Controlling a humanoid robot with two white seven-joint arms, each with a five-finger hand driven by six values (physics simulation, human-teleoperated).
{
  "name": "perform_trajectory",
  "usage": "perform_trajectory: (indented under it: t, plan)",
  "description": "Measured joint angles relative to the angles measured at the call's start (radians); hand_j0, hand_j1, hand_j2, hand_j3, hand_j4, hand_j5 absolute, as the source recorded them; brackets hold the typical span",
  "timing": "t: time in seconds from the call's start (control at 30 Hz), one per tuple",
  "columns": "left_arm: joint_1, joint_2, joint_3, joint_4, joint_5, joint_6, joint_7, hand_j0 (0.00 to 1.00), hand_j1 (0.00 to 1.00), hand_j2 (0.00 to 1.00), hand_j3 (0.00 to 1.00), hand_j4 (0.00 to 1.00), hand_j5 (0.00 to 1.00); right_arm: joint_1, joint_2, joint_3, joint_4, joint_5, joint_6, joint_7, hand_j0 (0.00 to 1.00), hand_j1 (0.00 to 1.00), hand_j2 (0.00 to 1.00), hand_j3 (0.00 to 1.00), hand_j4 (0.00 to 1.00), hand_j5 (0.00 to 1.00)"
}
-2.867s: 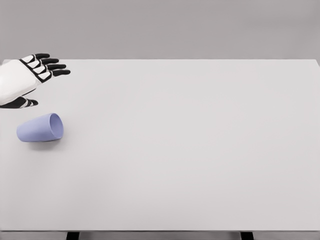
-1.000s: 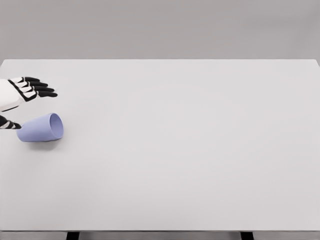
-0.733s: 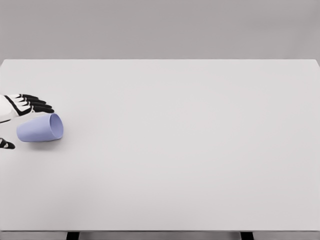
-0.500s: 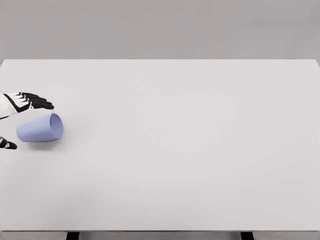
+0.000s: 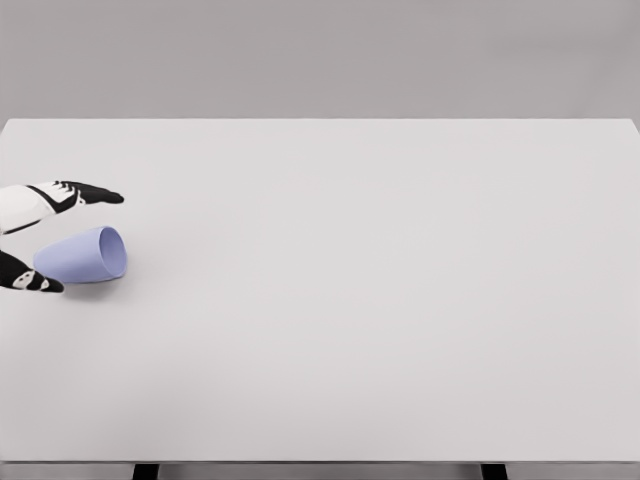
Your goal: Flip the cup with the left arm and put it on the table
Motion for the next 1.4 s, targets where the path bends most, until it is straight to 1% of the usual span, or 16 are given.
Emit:
perform_trajectory:
  t: [0.1,0.27,0.43,0.7,1.1,1.4]
  plan:
    - [0.0,-0.031,0.001,0.0,0.003,0.056,0.0,1.0,1.0,1.0,1.0,1.0,1.0,0.0,0.0,0.0,0.0,0.0,0.0,0.0,1.0,1.0,1.0,1.0,1.0,1.0]
    - [-0.002,-0.059,0.002,0.0,0.004,0.127,0.0,1.0,1.0,1.0,1.0,1.0,1.0,0.0,0.0,0.0,0.0,0.0,0.0,0.0,1.0,1.0,1.0,1.0,1.0,1.0]
    - [-0.005,-0.078,0.002,0.0,0.002,0.176,0.0,1.0,1.0,1.0,1.0,1.0,1.0,0.0,0.0,0.0,0.0,0.0,0.0,0.0,1.0,1.0,1.0,1.0,1.0,1.0]
    - [-0.002,-0.131,0.004,0.0,-0.014,0.262,0.0,1.0,1.0,1.0,1.0,1.0,1.0,0.0,0.0,0.0,0.0,0.0,0.0,0.0,1.0,1.0,1.0,1.0,1.0,1.0]
    - [0.005,-0.157,-0.002,0.005,-0.016,0.328,0.0,1.0,1.0,1.0,1.0,1.0,1.0,0.0,0.0,0.0,0.0,0.0,0.0,0.0,1.0,1.0,1.0,1.0,1.0,1.0]
    - [0.006,-0.212,-0.005,0.023,-0.037,0.396,0.0,1.0,1.0,1.0,1.0,1.0,1.0,0.0,0.0,0.0,0.0,0.0,0.0,0.0,1.0,1.0,1.0,1.0,1.0,1.0]
